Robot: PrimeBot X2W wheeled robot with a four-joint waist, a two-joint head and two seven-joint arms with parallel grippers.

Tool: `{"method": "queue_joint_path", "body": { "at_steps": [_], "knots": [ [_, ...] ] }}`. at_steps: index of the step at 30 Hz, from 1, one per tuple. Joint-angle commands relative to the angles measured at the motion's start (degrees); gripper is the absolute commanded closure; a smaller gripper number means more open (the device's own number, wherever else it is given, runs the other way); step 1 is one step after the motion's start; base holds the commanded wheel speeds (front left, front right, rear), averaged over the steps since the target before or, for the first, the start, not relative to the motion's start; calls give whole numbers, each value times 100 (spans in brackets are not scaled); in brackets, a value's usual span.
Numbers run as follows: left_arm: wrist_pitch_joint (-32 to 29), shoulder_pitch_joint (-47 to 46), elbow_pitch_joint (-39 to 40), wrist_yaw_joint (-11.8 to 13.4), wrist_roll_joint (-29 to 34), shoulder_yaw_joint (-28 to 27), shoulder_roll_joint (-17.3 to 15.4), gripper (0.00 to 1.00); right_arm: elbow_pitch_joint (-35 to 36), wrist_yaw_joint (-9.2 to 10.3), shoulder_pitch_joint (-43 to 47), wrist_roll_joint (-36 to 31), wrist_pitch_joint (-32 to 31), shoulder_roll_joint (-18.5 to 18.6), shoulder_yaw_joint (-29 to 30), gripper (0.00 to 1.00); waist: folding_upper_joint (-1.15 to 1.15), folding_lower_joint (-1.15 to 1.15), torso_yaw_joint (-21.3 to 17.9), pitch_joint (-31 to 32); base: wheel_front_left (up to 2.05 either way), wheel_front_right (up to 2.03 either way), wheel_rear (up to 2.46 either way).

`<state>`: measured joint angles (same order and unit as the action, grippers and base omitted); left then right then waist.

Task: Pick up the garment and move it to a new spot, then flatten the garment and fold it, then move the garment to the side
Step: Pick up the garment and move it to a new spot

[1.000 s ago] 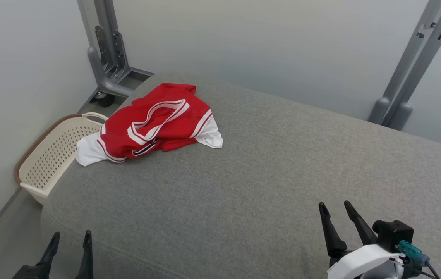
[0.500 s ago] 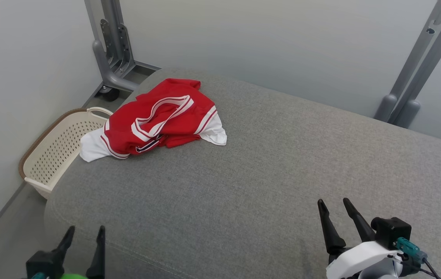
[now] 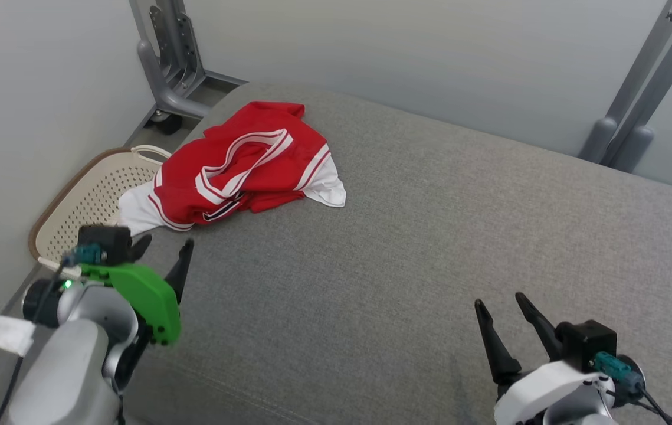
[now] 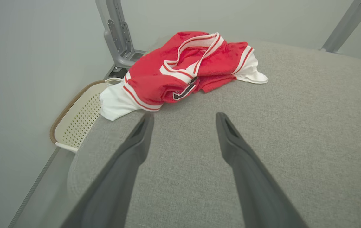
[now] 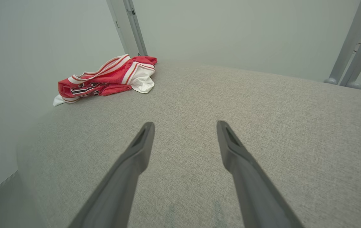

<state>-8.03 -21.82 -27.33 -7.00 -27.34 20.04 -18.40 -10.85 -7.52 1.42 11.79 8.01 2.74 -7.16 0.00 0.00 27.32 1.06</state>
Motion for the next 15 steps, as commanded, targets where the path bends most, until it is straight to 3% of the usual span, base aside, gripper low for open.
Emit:
{"method": "queue_joint_path", "body": {
  "at_steps": [1, 8, 15],
  "knots": [
    [-24, -324, -140, -17, -69, 24, 64, 0, 147, 7, -95, -110, -86, 27, -8, 0, 0, 0, -414, -550, 0, 0, 0],
    [-121, -1642, -1070, -50, -479, 200, 264, 0, 873, 6, -163, -493, -646, 25, -136, 0, 0, 0, -766, -1212, 0, 0, 0],
    [-167, -2599, -1852, -49, -735, 453, 263, 0, 1515, 6, -190, -716, -1124, 219, -262, 0, 0, 0, -1115, -1886, 0, 0, 0]
  ]
}}
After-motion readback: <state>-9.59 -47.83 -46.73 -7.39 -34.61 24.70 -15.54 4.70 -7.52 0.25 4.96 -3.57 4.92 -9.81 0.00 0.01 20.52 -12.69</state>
